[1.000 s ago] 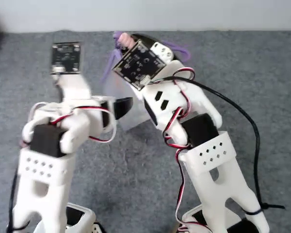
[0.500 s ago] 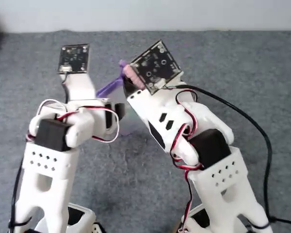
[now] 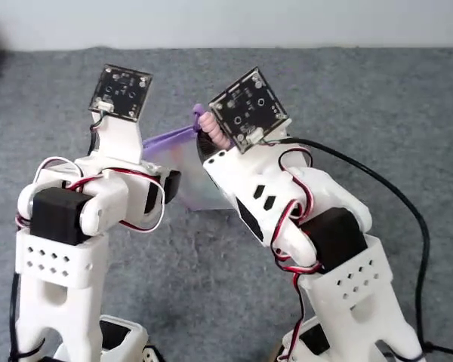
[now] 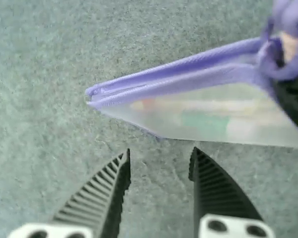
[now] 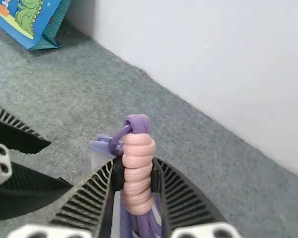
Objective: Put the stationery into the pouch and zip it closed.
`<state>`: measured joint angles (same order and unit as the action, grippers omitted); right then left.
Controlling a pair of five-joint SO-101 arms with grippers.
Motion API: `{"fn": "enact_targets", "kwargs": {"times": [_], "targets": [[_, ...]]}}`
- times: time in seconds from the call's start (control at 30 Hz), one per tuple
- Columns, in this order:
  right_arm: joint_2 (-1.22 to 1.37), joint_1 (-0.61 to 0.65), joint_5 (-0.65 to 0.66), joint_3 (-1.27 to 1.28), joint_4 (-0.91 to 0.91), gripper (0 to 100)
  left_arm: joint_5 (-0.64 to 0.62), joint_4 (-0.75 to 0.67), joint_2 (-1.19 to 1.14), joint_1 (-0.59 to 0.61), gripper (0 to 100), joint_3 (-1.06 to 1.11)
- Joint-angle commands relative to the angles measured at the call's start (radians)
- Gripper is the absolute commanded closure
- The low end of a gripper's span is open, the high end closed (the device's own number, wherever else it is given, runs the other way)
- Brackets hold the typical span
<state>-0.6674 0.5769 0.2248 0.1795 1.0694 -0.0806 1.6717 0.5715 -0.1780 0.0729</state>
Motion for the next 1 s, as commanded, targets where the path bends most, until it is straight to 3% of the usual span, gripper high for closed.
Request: {"fn": "enact_targets", "kwargs": {"times": [0.0, 0.2, 0.43, 0.8, 0.97], "targets": [[0.002, 0.047, 0.066, 0.008, 0.002, 99.1, 0.055, 0.002, 0.002, 0.006, 81, -0.039], [0.007, 0.094, 0.181, 0.011, 0.004, 99.1, 0.178, -0.086, 0.000, 0.023, 81, -0.038], [0.002, 0.101, 0.193, 0.011, 0.002, 99.1, 0.315, -0.178, -0.006, 0.035, 81, -0.035], [-0.001, 0.182, 0.242, 0.009, 0.002, 99.1, 0.427, -0.183, -0.002, -0.023, 81, 0.030], [-0.001, 0.182, 0.244, 0.009, 0.002, 99.1, 0.453, -0.261, 0.000, -0.015, 81, 0.074]]}}
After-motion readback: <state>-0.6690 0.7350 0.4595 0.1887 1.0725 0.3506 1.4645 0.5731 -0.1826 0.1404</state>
